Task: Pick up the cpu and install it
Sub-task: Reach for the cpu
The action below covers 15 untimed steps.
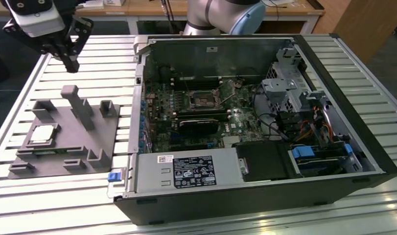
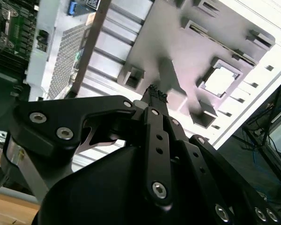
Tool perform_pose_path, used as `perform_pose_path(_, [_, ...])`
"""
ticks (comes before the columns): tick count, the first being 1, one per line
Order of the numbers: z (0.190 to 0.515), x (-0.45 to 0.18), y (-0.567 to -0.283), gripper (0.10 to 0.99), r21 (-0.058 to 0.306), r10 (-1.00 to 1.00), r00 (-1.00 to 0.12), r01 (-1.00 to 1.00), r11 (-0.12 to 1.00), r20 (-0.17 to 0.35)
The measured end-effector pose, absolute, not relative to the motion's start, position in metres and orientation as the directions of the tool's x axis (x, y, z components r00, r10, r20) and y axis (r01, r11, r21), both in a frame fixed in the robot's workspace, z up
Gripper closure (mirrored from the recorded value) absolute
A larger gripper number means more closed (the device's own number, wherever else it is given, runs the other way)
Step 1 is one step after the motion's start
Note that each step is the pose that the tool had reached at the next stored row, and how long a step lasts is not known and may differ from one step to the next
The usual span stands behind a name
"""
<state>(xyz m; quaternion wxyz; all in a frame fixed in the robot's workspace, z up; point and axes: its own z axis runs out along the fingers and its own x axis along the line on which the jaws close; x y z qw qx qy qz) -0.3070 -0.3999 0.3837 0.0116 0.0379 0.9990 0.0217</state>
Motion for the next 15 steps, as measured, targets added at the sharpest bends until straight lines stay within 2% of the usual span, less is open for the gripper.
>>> perform_pose_path(15, [0.38, -0.371, -0.4, 0.98, 0.043, 0.076, -0.997, 0.076, 0.996, -0.007])
